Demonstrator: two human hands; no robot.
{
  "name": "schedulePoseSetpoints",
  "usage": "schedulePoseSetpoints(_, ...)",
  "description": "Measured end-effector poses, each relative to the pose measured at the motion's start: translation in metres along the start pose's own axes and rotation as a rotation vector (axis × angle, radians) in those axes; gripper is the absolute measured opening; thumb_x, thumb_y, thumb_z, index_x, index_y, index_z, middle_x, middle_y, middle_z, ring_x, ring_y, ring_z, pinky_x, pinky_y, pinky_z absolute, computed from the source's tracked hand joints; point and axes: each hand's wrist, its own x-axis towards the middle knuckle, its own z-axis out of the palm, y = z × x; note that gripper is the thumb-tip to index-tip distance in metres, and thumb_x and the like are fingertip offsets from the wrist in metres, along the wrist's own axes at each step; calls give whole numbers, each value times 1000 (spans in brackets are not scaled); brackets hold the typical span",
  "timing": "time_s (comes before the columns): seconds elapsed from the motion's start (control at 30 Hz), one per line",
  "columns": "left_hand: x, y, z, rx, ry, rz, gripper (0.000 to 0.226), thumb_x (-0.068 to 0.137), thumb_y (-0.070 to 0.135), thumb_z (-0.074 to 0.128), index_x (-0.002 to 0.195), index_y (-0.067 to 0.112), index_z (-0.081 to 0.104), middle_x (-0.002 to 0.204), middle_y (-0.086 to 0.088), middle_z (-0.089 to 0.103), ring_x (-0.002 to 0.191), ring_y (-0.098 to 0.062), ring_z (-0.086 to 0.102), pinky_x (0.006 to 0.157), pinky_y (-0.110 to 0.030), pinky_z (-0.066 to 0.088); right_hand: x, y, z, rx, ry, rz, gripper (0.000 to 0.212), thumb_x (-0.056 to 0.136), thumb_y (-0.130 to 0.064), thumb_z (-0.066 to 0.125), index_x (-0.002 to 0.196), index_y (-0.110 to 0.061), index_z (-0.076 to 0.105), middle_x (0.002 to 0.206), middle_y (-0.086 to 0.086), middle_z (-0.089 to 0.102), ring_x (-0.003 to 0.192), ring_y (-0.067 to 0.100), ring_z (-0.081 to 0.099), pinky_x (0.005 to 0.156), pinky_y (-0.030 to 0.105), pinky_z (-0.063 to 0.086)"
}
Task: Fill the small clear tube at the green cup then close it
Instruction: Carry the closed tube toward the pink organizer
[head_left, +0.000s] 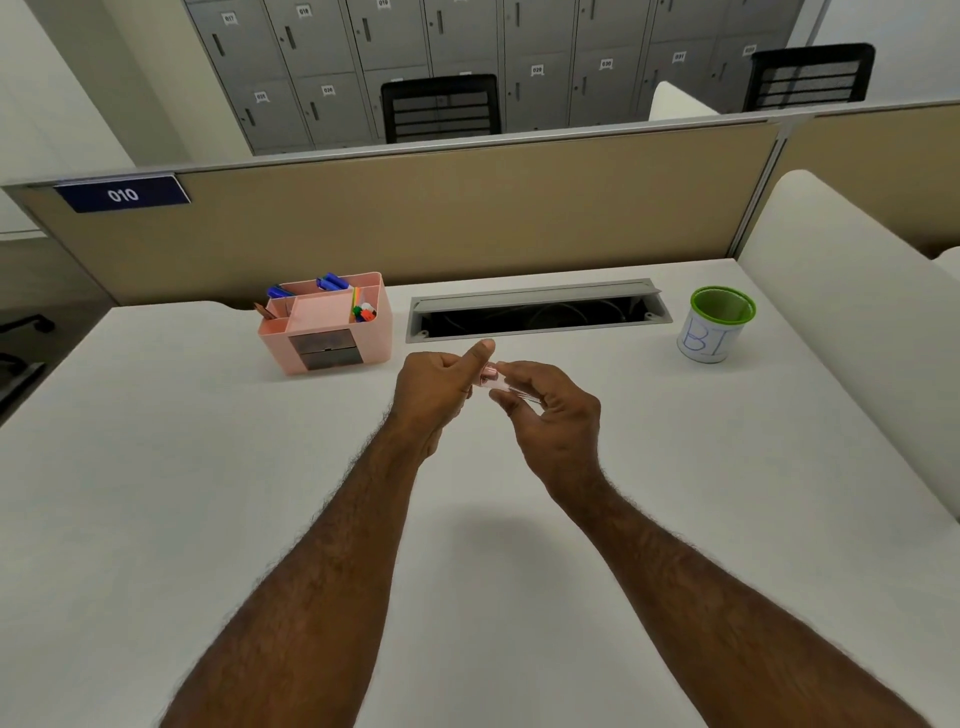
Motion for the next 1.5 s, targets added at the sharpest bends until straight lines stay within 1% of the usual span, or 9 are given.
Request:
schedulePoseSetpoints(0.13,2,-8,0,50,12,94,39,82,56,59,73,18,68,63,3,60,64,-16,55,61,-24,42,1,-1,9,179,-67,389,26,80,-23,75,106,-22,71,96,-18,70,84,-6,68,78,12,54)
schedulePoseSetpoints(0.27,6,-19,-5,209,1,206,44,84,55,58,82,15,75,67,5,65,64,-13,59,57,-21,38,2,0,9,955,-131,1025,14,84,-10,70,97,-6,74,101,13,75,87,19,72,76,25,60)
schedulePoseSetpoints(0.37,13,-27,-9,314,-23,207,48,84,56,57,85,12,76,71,2,66,61,-12,58,56,-20,37,1,2,10,1020,-177,1137,16,84,-6,69,99,0,72,100,17,74,82,19,73,67,22,59)
schedulePoseSetpoints(0.7,42,-49,-38,269,79,245,39,85,56,53,73,22,70,63,16,60,59,-4,55,59,-14,35,42,-1,56,125,-549,685,30,82,-33,73,100,-15,59,98,3,71,90,21,65,63,26,48)
schedulePoseSetpoints(0.87,76,-67,-73,341,219,252,42,93,46,49,110,12,67,110,-5,71,96,-19,62,84,-29,47,74,-7,106,68,-510,467,44,90,-27,64,129,-26,44,119,0,62,100,19,61,65,21,49)
schedulePoseSetpoints(1.0,108,-87,-116,426,300,250,40,89,33,61,124,13,57,127,-9,63,114,-27,59,92,-37,49,105,-10,154,87,-483,375,27,86,-21,63,109,-27,51,106,-8,60,90,9,60,54,12,45)
schedulePoseSetpoints(1.17,149,-101,-150,516,312,179,54,85,23,68,133,13,47,138,-9,55,124,-30,53,96,-44,48,142,-3,217,50,-489,370,19,80,-18,62,97,-22,55,106,-1,61,95,16,60,73,33,54)
schedulePoseSetpoints(1.33,182,-120,-164,700,205,136,71,87,23,64,147,13,27,157,-8,29,142,-31,31,109,-45,36,165,5,272,-21,-554,242,21,74,-13,67,88,-23,55,84,-12,57,72,5,51,51,5,38)
schedulePoseSetpoints(1.5,198,-139,-164,771,126,111,74,88,21,63,149,14,22,161,-6,17,146,-30,21,112,-43,31,181,30,309,-297,-603,85,21,78,-23,73,98,-20,65,100,-1,67,88,14,50,71,26,41)
